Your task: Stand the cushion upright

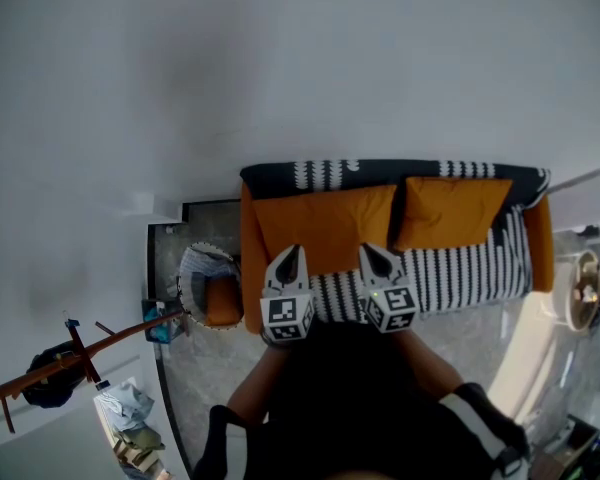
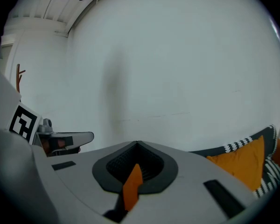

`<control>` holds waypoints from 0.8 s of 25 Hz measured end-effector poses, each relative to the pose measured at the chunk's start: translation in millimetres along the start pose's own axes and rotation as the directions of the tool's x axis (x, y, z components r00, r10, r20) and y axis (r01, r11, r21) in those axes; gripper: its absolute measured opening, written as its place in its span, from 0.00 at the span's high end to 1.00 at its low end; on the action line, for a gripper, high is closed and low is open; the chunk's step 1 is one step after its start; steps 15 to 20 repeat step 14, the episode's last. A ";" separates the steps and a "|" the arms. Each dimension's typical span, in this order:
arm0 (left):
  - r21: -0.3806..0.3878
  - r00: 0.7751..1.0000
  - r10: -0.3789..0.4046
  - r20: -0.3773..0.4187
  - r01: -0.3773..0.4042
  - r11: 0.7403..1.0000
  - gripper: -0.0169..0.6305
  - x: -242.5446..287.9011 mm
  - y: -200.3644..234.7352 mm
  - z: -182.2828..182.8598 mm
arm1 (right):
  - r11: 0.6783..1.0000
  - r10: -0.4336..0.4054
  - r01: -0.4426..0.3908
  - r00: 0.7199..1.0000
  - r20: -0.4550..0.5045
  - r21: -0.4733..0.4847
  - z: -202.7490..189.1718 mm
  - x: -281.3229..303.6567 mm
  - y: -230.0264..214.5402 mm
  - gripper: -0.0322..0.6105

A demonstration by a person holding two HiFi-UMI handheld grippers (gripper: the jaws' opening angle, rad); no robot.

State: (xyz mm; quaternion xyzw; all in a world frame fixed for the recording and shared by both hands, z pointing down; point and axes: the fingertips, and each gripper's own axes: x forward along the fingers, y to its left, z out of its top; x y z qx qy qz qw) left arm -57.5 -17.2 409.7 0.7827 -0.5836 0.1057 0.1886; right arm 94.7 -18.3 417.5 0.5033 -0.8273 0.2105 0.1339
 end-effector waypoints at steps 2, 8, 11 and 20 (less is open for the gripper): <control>0.000 1.000 -0.001 -0.001 0.001 1.000 0.98 0.4 0.9 -0.2 | 1.000 0.001 -0.001 1.000 -0.003 -0.001 0.1 0.4 0.9 0.96; 0.004 1.000 -0.003 0.000 0.003 1.000 0.98 0.6 -0.1 0.6 | 1.000 0.003 -0.003 1.000 0.006 -0.011 1.2 0.1 0.6 0.96; 0.002 1.000 -0.006 0.000 0.006 1.000 0.98 0.5 -0.6 0.2 | 1.000 0.009 -0.009 1.000 0.016 -0.015 3.0 -0.1 2.3 0.96; -0.003 1.000 -0.003 0.001 0.003 1.000 0.98 0.7 -0.9 -0.3 | 1.000 0.023 -0.023 1.000 0.017 -0.019 2.8 0.2 3.9 0.96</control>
